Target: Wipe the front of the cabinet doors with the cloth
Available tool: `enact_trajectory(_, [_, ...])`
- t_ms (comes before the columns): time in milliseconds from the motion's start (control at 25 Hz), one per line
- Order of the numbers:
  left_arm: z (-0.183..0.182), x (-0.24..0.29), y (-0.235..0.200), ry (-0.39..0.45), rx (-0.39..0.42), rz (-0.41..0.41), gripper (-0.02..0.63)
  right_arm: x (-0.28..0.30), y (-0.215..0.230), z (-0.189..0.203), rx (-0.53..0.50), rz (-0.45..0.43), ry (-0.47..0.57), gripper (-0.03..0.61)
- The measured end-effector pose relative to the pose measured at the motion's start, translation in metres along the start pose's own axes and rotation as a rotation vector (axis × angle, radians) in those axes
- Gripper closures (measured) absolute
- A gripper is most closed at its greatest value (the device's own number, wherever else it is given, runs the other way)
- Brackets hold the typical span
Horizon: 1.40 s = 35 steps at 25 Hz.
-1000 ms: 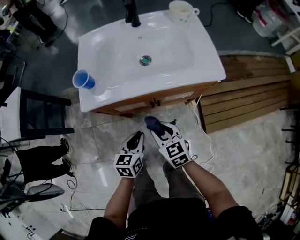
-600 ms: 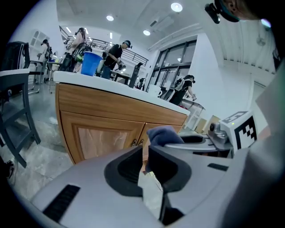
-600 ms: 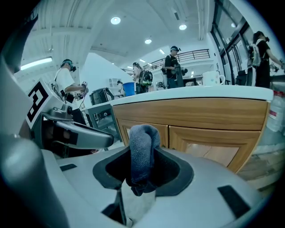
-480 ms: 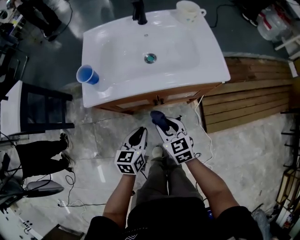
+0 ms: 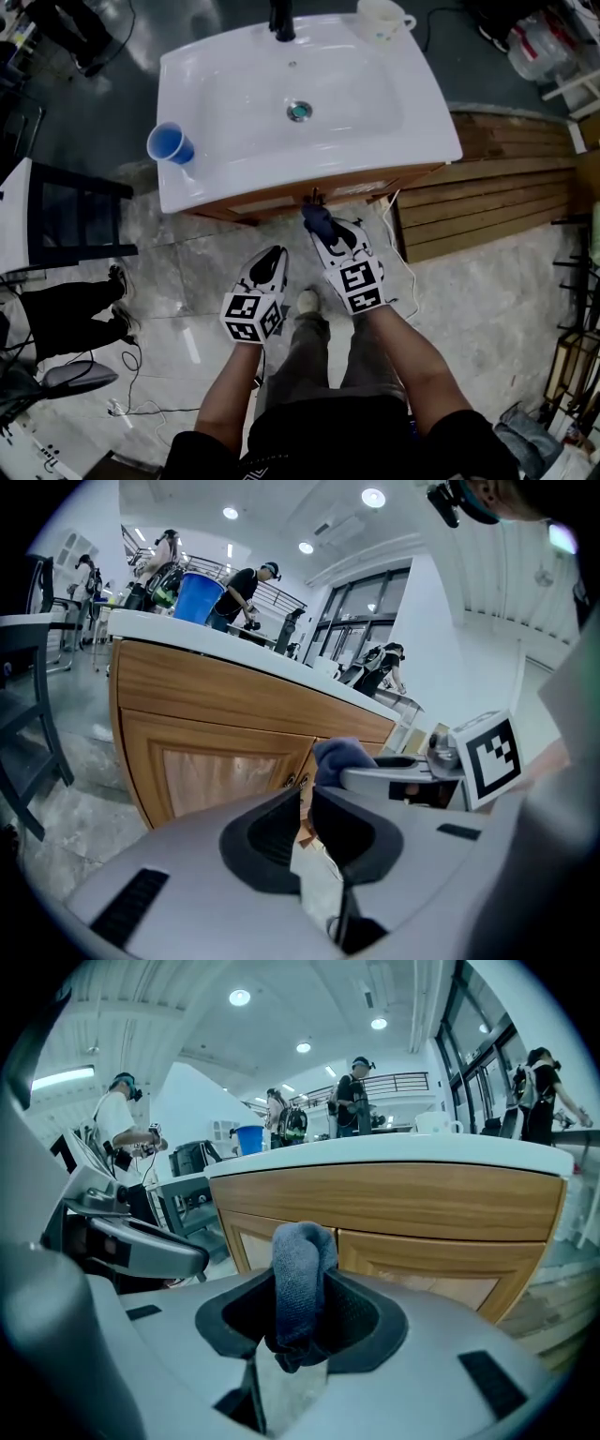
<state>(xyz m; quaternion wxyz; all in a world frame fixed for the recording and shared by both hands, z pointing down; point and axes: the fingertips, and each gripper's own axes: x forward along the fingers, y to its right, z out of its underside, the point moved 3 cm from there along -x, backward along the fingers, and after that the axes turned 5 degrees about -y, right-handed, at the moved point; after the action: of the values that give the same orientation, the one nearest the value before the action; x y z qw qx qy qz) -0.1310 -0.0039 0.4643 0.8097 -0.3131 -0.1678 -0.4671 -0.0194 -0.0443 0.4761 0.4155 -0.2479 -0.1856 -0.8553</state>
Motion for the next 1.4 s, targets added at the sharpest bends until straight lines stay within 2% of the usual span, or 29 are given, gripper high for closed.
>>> enact_trajectory(240, [-0.011, 0.021, 0.011, 0.029, -0.005, -0.036, 0.568, 0.009, 0.036, -0.001, -0.018, -0.004, 0.007, 0.425])
enact_trajectory(560, [-0.015, 0.052, 0.043, 0.052, -0.032, -0.07, 0.568, -0.008, 0.095, 0.015, -0.029, 0.0, -0.007, 0.425])
enact_trajectory(1000, [-0.017, 0.107, 0.099, 0.046, -0.031, -0.041, 0.568, -0.042, 0.167, 0.038, -0.009, 0.04, -0.014, 0.425])
enact_trajectory(1400, [-0.02, 0.142, 0.136, 0.047, -0.026, -0.012, 0.568, -0.065, 0.211, 0.051, 0.001, 0.071, -0.011, 0.425])
